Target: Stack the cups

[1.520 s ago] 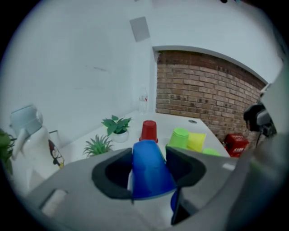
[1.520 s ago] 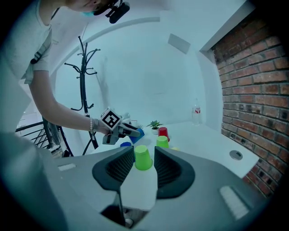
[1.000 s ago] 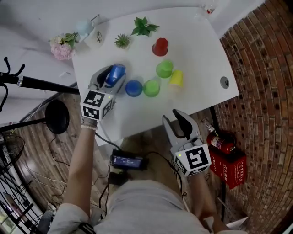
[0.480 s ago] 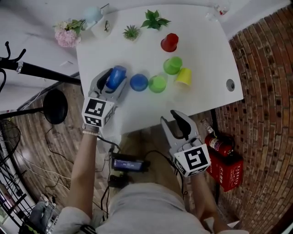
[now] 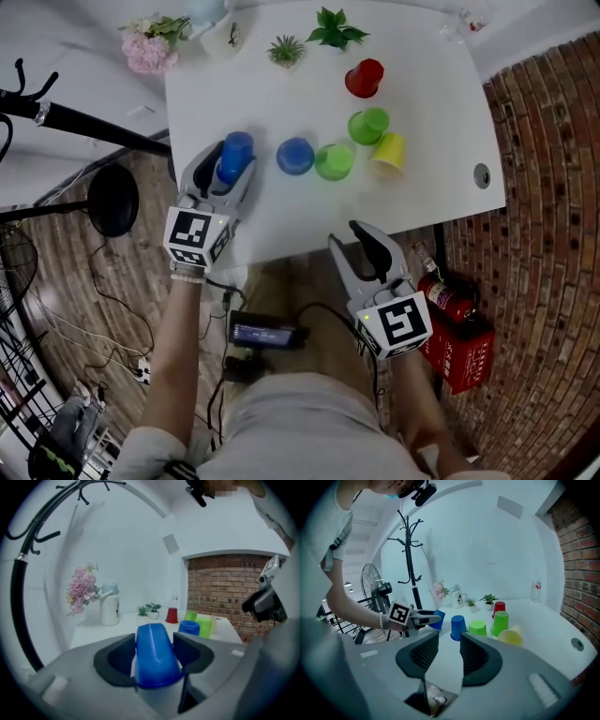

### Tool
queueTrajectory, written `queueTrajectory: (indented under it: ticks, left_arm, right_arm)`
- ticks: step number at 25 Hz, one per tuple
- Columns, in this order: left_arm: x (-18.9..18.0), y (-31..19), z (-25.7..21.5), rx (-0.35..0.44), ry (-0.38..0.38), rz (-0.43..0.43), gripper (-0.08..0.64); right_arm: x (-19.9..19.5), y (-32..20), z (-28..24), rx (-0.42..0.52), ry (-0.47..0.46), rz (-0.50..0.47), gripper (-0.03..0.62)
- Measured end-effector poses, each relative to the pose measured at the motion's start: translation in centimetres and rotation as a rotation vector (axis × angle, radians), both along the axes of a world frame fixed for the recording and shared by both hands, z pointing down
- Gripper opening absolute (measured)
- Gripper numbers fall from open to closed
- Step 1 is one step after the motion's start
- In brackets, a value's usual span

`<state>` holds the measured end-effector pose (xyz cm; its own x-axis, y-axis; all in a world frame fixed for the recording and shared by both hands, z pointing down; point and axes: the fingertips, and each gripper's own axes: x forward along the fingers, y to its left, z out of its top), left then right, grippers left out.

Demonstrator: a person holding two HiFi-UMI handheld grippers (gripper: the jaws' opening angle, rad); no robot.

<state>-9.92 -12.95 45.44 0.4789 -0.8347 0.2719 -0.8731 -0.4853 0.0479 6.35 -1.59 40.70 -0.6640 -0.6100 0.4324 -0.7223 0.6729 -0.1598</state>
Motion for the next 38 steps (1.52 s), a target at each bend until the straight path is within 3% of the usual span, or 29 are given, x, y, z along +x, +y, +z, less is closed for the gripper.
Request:
queueTrajectory:
  ticks: [14, 27, 38]
  left_arm:
    - [0.4, 1.5, 0.9, -0.030, -0.005, 0.014, 0.239]
    - [3.3, -0.1, 1.1, -0.030, -0.004, 0.091, 0.241]
    - [2.4, 0.4, -1.4, -0.022, 0.021, 0.083, 0.261]
  right_arm:
    - [-0.4, 0.2, 0.0, 0.005, 0.007, -0.007, 0.129]
    - [0.9, -0.5, 0.2, 0.003, 0.017, 0.052, 0.129]
    - [3.3, -5.0, -1.5, 0.090, 0.057, 0.126, 0.129]
